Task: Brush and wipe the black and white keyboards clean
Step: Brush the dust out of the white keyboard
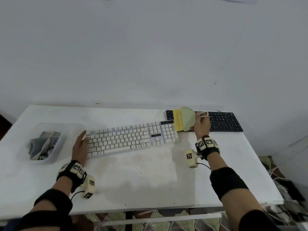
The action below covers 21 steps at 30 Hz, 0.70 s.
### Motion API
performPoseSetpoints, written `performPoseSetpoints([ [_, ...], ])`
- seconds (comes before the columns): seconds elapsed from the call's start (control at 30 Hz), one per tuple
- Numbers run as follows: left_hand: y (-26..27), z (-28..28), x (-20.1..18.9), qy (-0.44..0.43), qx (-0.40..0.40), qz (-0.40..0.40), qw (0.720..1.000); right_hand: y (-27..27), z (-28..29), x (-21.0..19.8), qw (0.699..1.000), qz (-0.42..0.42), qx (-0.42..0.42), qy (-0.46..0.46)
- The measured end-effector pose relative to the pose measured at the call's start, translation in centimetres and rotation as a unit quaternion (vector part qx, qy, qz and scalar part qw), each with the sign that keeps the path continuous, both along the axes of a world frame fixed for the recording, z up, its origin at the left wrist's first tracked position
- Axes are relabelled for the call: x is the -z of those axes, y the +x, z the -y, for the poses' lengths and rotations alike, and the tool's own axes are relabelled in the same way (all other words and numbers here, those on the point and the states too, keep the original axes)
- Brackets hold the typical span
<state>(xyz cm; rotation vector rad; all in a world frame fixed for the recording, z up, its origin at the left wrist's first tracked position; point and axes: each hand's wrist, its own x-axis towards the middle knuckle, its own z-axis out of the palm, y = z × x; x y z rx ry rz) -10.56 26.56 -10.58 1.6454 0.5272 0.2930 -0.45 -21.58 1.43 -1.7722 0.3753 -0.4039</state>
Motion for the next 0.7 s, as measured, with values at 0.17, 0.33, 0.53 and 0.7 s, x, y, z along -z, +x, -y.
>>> performPoseSetpoints([
  [0.17,0.1,-0.5,0.7,0.001,0.005,-0.004,1.000,-1.2,-2.7,-0.8,0.986,0.071,-0.099,-0.112],
  [0.33,0.2,-0.6,0.8,0.012,0.007,-0.011,1.000,-2.5,-2.7,0.5,0.965,0.050,-0.141,-0.217],
  [0.53,0.1,-0.3,0.5,0.027,0.004,-0.012,1.000,-3.4,-1.5,1.1,0.940,0.055,-0.105,-0.320],
  [0.7,-0.1,-0.2,0.1,0.010,0.002,-0.009,1.000,-2.4,-2.7,-0.7,0.958,0.091,-0.088,-0.256],
])
